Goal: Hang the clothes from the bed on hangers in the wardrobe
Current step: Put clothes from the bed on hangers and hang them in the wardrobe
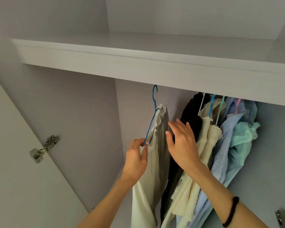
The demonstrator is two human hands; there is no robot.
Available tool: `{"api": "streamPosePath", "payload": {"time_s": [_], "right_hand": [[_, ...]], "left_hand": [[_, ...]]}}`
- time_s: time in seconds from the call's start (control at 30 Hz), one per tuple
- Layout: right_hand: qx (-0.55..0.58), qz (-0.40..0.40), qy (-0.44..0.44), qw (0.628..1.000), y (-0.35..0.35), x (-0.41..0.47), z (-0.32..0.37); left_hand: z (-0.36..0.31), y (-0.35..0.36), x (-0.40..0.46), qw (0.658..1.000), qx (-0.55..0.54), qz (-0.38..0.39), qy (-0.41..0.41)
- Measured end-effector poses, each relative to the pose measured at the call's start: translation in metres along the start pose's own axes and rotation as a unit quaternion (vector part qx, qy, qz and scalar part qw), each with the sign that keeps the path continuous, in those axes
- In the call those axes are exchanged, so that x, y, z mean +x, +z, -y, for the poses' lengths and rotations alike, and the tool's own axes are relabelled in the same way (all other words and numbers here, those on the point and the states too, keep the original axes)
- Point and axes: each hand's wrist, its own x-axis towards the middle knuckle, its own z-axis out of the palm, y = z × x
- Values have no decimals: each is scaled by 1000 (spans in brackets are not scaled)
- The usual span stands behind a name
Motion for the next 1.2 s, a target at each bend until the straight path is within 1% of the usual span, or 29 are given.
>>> {"api": "streamPosePath", "payload": {"time_s": [0.03, 0.07, 0.1, 0.13, 0.2, 0.23, 0.27, 0.37, 0.43, 0.5, 0.6, 0.7, 0.77, 0.8, 0.9, 1.0, 1.03, 1.1, 1.2], "right_hand": [[80, 35, 50, 995, 2, 5, 16], [167, 91, 118, 975, 6, 10, 30], [257, 151, 200, 933, 10, 16, 46], [345, 182, 270, 880, 16, 21, 61], [491, 194, 363, 768, 27, 27, 88], [531, 194, 389, 727, 32, 27, 101], [539, 202, 404, 711, 37, 24, 111], [526, 236, 398, 714, 49, 9, 134], [509, 252, 386, 727, 52, 2, 140], [467, 281, 369, 753, 53, -7, 146], [389, 297, 340, 803, 46, -19, 149], [314, 294, 291, 855, 33, -32, 147], [287, 288, 249, 879, 27, -40, 150], [287, 286, 231, 885, 25, -44, 152], [297, 299, 175, 890, 22, -54, 167], [321, 322, 116, 883, 21, -61, 188], [328, 327, 101, 881, 22, -64, 196], [333, 342, 73, 876, 28, -70, 215], [345, 377, 21, 859, 39, -84, 249]], "left_hand": [[4, -8, -9, 1000, 8, 0, 5], [8, -16, -19, 1000, 16, 2, 10], [12, -24, -29, 1000, 21, 3, 16], [16, -31, -39, 999, 26, 5, 21], [24, -46, -56, 999, 34, 0, 22], [28, -54, -63, 999, 36, -5, 14], [31, -63, -69, 999, 36, -9, 0], [37, -94, -87, 999, 40, 12, -17], [38, -111, -95, 998, 38, 42, -16], [43, -132, -103, 998, 42, 42, -20], [54, -162, -106, 997, 80, -12, -23], [62, -185, -104, 987, 147, -57, -34], [66, -199, -104, 976, 206, -56, -33], [68, -205, -105, 970, 236, -49, -31], [74, -222, -117, 952, 303, -32, -33], [81, -240, -140, 937, 339, 17, -87], [83, -247, -151, 938, 333, 13, -98], [85, -262, -175, 946, 306, -36, -99], [82, -284, -213, 942, 299, -108, -108]]}}
